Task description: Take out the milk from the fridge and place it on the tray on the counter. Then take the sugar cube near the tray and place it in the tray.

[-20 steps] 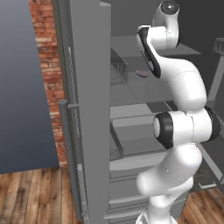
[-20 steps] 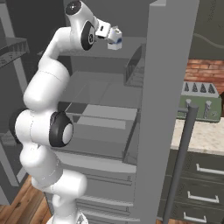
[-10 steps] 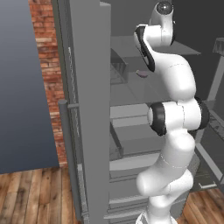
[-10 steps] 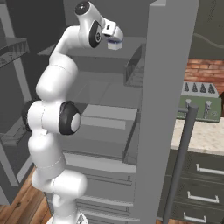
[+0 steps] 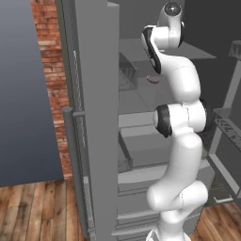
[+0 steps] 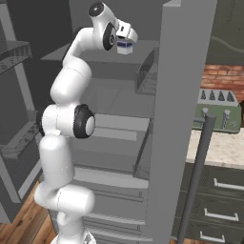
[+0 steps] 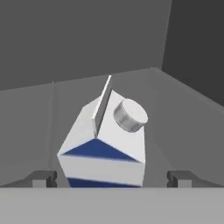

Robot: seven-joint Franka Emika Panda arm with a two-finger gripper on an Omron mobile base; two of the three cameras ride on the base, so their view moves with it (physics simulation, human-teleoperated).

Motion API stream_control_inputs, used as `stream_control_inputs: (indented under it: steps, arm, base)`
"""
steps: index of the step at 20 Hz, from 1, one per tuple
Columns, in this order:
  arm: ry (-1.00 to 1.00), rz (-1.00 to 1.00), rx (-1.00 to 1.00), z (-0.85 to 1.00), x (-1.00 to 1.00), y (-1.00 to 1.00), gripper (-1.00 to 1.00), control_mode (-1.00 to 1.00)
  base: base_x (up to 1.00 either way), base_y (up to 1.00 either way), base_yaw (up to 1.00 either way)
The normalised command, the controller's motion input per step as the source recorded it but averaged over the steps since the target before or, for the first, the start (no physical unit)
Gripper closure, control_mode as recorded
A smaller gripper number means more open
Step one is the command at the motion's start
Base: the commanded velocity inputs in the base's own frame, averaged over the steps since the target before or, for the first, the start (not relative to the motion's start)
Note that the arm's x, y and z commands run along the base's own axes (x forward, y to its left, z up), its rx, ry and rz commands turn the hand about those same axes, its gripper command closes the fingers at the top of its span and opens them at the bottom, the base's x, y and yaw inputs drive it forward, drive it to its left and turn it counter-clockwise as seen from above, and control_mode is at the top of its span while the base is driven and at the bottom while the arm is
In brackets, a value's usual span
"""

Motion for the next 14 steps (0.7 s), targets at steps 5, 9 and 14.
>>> stream_control_inputs:
  steps: [5, 9, 14]
  arm:
    - [0.00, -0.01, 0.00, -0.01, 0.35, -0.01, -1.00, -1.00]
    - [0.00, 0.00, 0.00, -0.06, 0.35, -0.05, -1.00, -1.00]
    - [0.00, 0.00, 0.00, -0.13, 0.22, -0.02, 1.00, -1.00]
  base:
    - [0.00, 0.00, 0.00]
    - [0.00, 0.00, 0.00]
    - [0.00, 0.00, 0.00]
